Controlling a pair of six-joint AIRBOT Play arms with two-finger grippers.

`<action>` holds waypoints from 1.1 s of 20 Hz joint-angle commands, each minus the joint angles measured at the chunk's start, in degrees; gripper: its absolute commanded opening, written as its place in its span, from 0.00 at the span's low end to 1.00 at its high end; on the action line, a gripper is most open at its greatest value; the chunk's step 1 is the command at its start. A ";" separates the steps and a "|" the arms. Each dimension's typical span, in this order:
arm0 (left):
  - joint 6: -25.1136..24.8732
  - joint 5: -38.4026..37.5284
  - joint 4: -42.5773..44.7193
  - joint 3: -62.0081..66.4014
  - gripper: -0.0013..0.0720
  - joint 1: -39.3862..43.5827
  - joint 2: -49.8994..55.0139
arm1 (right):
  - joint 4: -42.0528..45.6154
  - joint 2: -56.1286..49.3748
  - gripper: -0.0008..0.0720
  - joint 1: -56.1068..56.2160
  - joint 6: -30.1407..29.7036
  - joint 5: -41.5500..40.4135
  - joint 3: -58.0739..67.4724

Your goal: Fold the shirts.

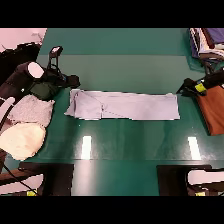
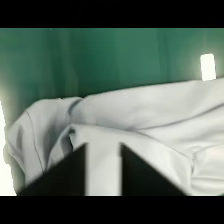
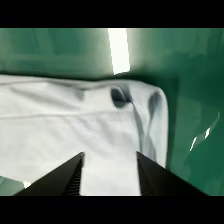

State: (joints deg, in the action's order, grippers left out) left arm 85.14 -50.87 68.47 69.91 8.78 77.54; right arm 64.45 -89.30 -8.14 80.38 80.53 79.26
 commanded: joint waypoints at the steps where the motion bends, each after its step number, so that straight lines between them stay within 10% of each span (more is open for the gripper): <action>1: -0.11 -5.05 -2.51 1.75 0.05 0.44 0.09 | -1.60 2.01 0.79 -6.12 -5.38 2.03 -6.14; 10: 0.55 -1.33 -7.50 1.84 0.04 9.49 3.56 | -20.59 -6.16 0.80 -7.13 -15.50 -2.51 -17.20; 12: 0.37 -0.44 -9.18 1.84 0.04 10.69 5.03 | -21.00 -6.34 0.71 -5.25 -15.56 -3.56 -17.16; 16: 0.35 2.05 -12.37 5.44 0.04 16.65 13.07 | -20.96 -5.01 0.04 -0.81 -16.44 -3.04 -13.84; 22: 0.31 2.21 -12.68 15.43 0.04 23.28 23.28 | -21.42 2.67 0.03 2.58 -12.22 0.94 -4.22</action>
State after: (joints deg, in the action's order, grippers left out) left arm 85.49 -48.86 56.38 81.03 29.19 96.42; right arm 43.55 -89.97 -7.38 65.41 79.77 70.61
